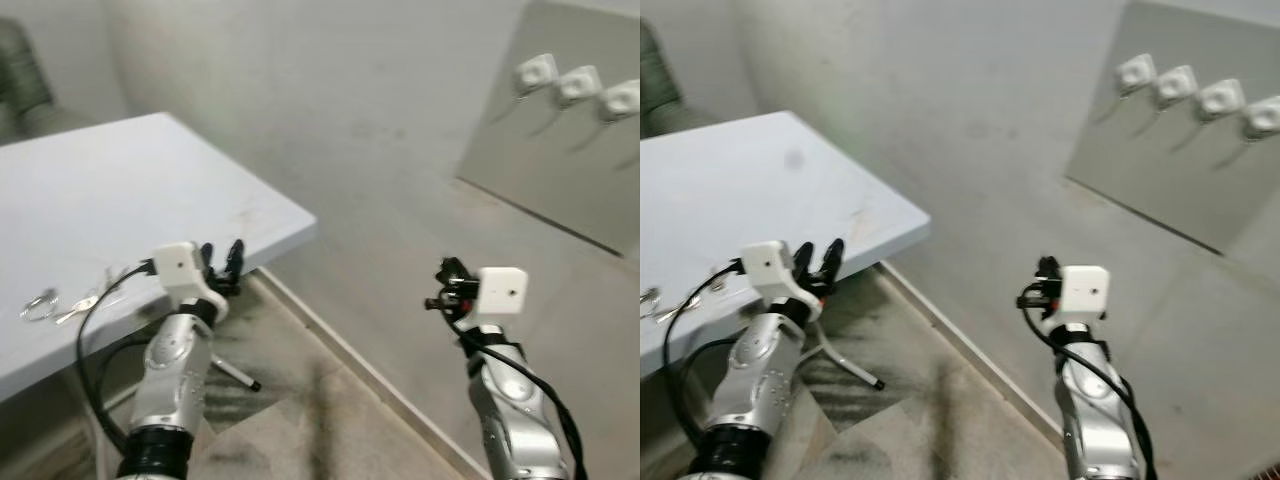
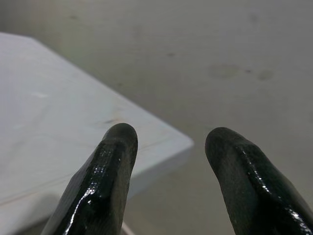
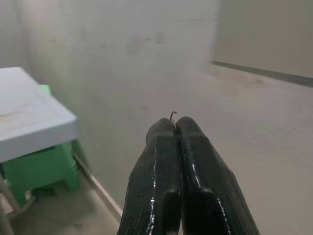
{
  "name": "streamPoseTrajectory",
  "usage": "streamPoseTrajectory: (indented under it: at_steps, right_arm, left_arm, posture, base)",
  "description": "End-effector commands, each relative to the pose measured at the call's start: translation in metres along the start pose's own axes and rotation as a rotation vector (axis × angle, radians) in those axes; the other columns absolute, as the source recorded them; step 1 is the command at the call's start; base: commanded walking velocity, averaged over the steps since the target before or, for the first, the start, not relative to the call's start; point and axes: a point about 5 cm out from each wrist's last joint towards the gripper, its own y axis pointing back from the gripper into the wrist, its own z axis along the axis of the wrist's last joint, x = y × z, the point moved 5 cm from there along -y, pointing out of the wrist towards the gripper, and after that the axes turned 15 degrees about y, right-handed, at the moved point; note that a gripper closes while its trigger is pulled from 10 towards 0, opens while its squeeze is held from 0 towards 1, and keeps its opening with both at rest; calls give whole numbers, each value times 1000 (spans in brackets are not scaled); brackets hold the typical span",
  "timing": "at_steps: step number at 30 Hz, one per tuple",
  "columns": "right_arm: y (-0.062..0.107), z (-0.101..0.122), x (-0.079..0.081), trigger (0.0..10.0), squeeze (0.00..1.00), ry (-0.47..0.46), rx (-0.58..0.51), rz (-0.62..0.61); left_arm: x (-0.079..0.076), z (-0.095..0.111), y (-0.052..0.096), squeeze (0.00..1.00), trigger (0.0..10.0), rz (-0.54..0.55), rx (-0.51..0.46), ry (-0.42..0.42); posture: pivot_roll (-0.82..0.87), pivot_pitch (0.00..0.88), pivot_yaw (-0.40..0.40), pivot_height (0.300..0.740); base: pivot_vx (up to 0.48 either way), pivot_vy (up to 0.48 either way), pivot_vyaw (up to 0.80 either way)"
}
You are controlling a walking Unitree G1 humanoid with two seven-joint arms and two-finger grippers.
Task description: Hang keys on a hook
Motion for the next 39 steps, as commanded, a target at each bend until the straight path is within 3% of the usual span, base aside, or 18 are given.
streamPoseTrajectory:
  at_steps: [1, 39]
  right_arm:
    - [-2, 7, -7, 10000, 0, 13, -22, -12]
    - [-3, 8, -10, 10000, 0, 15, -21, -24]
  left_arm:
    - [-8, -3, -3, 0, 10000, -24, 12, 1]
    - [-17, -6, -6, 0, 10000, -54, 31, 24]
  posture:
    - [26, 0, 0, 740]
    - [20, 0, -4, 740]
  base:
    - [0, 0, -675]
    - [0, 0, -671]
